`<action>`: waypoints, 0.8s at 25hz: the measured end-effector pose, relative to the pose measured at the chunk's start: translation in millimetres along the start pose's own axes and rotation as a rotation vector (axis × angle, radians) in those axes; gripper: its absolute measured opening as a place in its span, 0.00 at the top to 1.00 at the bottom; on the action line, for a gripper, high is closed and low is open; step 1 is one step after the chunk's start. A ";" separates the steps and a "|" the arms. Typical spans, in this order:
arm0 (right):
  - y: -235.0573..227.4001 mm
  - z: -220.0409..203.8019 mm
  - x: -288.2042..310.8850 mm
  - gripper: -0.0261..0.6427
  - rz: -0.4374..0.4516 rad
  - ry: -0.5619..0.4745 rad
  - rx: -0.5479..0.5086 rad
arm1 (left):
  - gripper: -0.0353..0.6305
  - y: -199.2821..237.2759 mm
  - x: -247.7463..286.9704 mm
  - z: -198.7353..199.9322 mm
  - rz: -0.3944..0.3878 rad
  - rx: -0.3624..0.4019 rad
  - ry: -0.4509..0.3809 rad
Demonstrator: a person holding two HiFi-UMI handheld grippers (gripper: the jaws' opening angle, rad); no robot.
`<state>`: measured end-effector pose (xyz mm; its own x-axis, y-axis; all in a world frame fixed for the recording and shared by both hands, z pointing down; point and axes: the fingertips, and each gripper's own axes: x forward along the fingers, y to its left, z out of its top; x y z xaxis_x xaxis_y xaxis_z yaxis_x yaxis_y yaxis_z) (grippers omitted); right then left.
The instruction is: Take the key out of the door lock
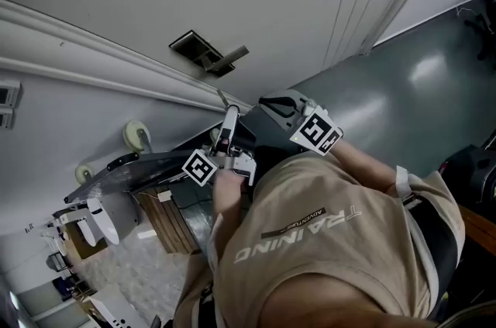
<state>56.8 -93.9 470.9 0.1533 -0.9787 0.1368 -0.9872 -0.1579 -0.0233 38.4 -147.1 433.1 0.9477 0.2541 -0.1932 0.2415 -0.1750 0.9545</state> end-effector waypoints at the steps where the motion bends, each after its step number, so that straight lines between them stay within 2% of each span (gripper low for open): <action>1: -0.4 0.6 -3.6 0.94 0.006 -0.004 -0.002 | 0.91 -1.1 0.7 -3.1 -0.001 0.005 -0.001; 7: -10.5 -3.4 -20.0 0.94 -0.014 0.007 -0.006 | 0.91 7.7 -1.8 -4.8 0.014 -0.022 -0.035; 13: -26.7 -5.4 -26.4 0.94 -0.053 -0.008 0.044 | 0.91 -3.1 7.1 -13.8 -0.003 0.002 -0.015; 20: -25.2 7.3 -23.0 0.94 -0.100 -0.039 0.035 | 0.91 -5.4 -13.4 -5.8 0.001 0.000 -0.062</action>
<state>78.5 -68.3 461.2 0.2537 -0.9619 0.1019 -0.9647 -0.2593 -0.0458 23.2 -144.0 431.9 0.9591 0.1940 -0.2060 0.2405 -0.1753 0.9547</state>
